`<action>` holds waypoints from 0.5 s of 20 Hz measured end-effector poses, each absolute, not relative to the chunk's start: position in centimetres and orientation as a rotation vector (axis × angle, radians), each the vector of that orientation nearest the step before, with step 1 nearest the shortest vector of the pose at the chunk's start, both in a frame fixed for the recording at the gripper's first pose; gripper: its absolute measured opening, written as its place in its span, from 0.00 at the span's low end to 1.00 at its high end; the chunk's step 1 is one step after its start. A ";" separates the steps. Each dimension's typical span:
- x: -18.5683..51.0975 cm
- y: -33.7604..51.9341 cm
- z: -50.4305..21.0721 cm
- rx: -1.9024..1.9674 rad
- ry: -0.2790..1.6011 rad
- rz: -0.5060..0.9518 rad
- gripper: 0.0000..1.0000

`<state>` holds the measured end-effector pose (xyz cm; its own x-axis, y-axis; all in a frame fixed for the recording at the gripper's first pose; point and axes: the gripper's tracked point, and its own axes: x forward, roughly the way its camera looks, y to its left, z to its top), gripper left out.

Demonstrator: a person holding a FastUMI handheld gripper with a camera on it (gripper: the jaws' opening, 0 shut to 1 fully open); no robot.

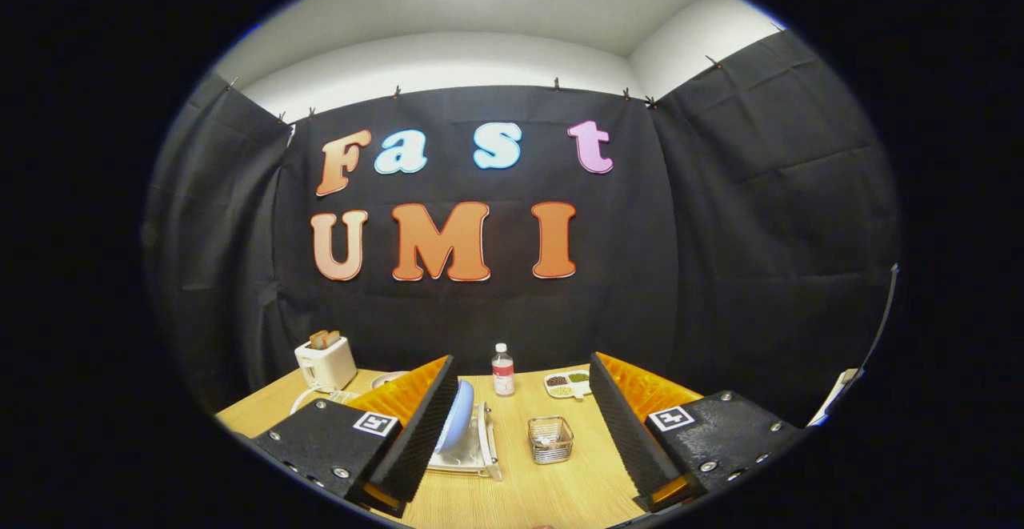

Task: Take the plate from the dish rack, then take the spoon from the basket and place it into the plate.

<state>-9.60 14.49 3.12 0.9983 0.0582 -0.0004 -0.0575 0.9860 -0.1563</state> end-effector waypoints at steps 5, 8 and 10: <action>-9.2 15.3 3.2 -0.160 0.004 0.099 0.98; -8.8 15.7 2.7 -0.164 0.016 0.122 0.98; -8.4 16.0 2.4 -0.156 0.025 0.133 0.98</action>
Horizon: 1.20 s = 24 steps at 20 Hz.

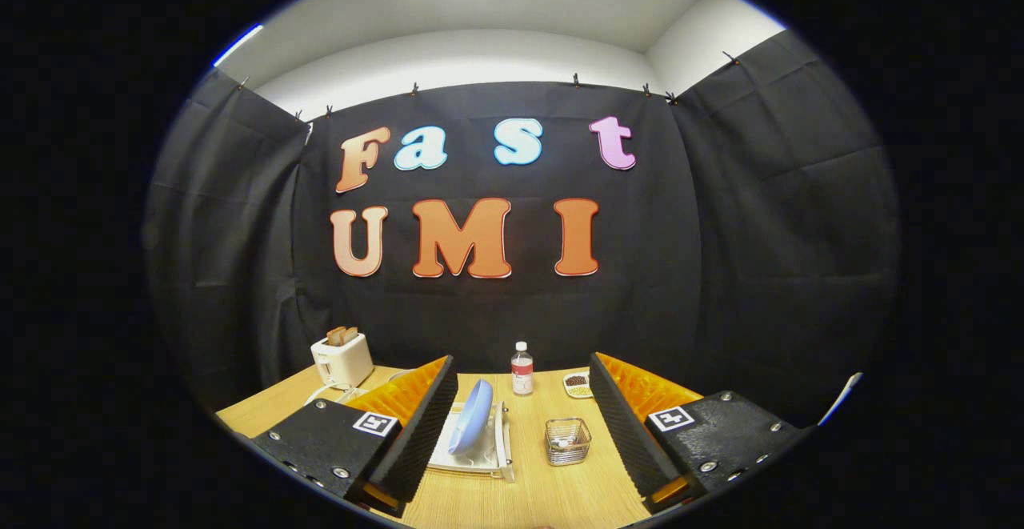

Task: Take the plate from the dish rack, then take the spoon from the basket and place it into the plate.

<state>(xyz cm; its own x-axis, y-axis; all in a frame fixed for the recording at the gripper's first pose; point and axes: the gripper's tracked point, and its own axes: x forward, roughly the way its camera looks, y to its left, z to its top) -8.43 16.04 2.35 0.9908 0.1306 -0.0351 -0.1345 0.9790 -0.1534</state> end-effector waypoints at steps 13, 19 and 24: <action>-6.5 18.7 1.3 -0.145 0.047 0.189 0.98; -3.5 20.5 -0.6 -0.188 0.094 0.195 0.98; 1.6 22.4 -4.1 -0.247 0.200 0.191 0.99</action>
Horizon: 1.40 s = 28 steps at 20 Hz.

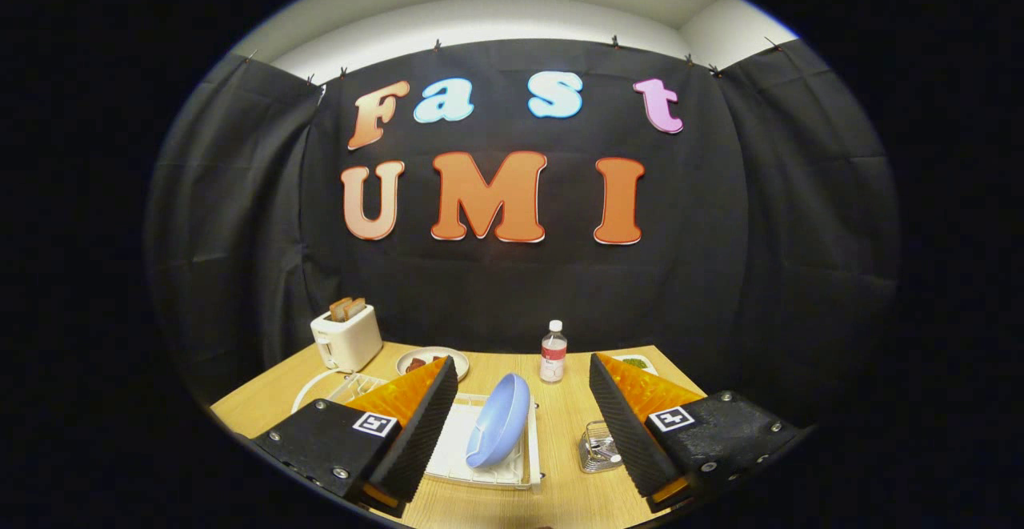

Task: Take the plate from the dish rack, then take the spoon from the basket and place it into the plate.

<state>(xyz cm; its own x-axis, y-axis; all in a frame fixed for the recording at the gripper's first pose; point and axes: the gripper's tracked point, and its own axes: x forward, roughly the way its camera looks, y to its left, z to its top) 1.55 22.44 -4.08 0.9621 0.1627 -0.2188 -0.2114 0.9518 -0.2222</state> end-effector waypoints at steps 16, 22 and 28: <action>9.3 21.9 -22.8 -0.225 0.806 -0.003 0.63; 10.0 21.2 -22.5 -0.280 0.809 -0.103 0.26; 11.1 21.8 -19.7 -0.392 0.722 -0.148 0.24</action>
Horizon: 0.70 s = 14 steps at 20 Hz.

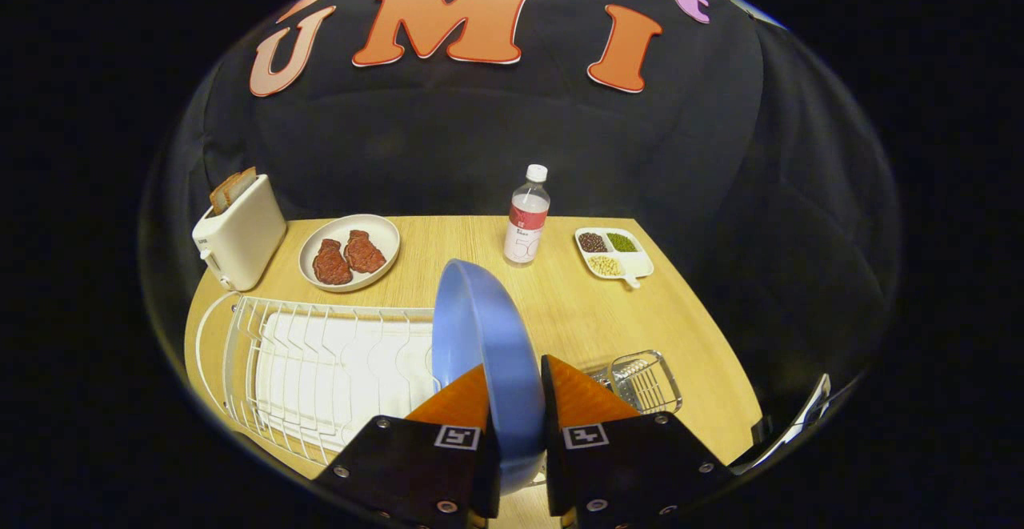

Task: Take the plate from the dish rack, then take the spoon from the basket and place it into the plate.

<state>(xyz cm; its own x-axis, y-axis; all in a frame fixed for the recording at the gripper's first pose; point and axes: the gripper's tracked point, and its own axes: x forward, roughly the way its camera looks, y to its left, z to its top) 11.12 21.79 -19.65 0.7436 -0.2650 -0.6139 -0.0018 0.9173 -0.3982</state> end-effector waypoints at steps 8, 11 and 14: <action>7.0 23.2 -15.7 -0.361 0.666 -0.123 0.23; 3.2 23.6 -14.7 -0.267 0.667 -0.081 0.23; -1.2 22.8 -14.0 -0.220 0.661 -0.054 0.23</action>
